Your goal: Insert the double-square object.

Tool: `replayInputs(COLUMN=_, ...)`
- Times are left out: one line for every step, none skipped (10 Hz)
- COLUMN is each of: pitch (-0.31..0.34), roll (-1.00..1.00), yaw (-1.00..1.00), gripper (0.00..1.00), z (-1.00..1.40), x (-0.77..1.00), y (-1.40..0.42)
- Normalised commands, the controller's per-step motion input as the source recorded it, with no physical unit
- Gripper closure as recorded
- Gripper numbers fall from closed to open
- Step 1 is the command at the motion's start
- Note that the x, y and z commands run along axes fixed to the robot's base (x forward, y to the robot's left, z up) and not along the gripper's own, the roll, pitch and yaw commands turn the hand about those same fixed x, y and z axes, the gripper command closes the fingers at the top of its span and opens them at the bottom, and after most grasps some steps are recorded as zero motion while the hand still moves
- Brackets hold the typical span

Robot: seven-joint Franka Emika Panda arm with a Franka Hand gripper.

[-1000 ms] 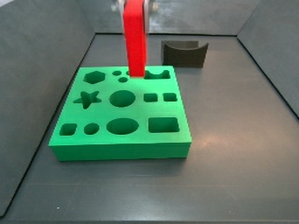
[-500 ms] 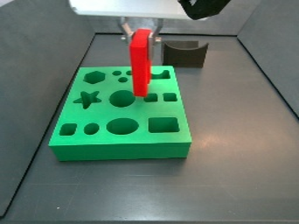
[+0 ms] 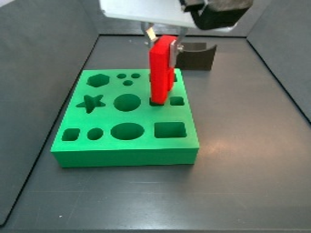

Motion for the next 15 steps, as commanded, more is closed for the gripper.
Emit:
replayInputs(pitch=0.0, roll=0.0, yaw=-0.86, gripper=1.0, z=-0.08, x=0.16, y=-0.13)
replayInputs(pitch=0.0, roll=-0.01, yaw=-0.94, gripper=1.0, z=-0.05, x=0.07, y=-0.13)
replayInputs(pitch=0.02, roll=-0.01, yaw=-0.97, gripper=1.0, z=-0.02, x=0.01, y=-0.16)
replayInputs(pitch=0.003, roll=0.0, yaw=-1.0, gripper=1.0, z=-0.03, x=0.0, y=-0.09)
replayInputs(pitch=0.0, roll=0.0, yaw=-1.0, gripper=1.0, z=-0.03, x=0.0, y=0.0)
replayInputs(pitch=0.0, roll=0.0, yaw=-1.0, gripper=1.0, z=-0.05, x=0.0, y=0.0)
replayInputs(pitch=0.033, roll=0.0, yaw=-1.0, gripper=1.0, z=-0.11, x=0.0, y=0.0)
replayInputs(pitch=0.066, roll=0.01, yaw=-1.0, gripper=1.0, z=-0.13, x=-0.01, y=0.0)
replayInputs(pitch=0.083, roll=0.03, yaw=-1.0, gripper=1.0, z=-0.15, x=-0.01, y=0.0)
replayInputs(pitch=0.074, roll=0.04, yaw=-1.0, gripper=1.0, z=-0.13, x=0.0, y=0.0)
replayInputs(pitch=0.091, roll=0.06, yaw=-0.9, gripper=1.0, z=-0.14, x=0.0, y=0.0)
replayInputs(pitch=0.107, roll=0.06, yaw=-0.89, gripper=1.0, z=-0.12, x=0.0, y=0.0)
replayInputs(pitch=0.113, roll=0.07, yaw=-0.83, gripper=1.0, z=-0.14, x=0.01, y=0.0)
replayInputs(pitch=0.147, roll=0.12, yaw=-0.77, gripper=1.0, z=-0.14, x=0.0, y=0.0)
replayInputs(pitch=0.17, roll=0.16, yaw=-0.71, gripper=1.0, z=-0.12, x=0.01, y=0.0)
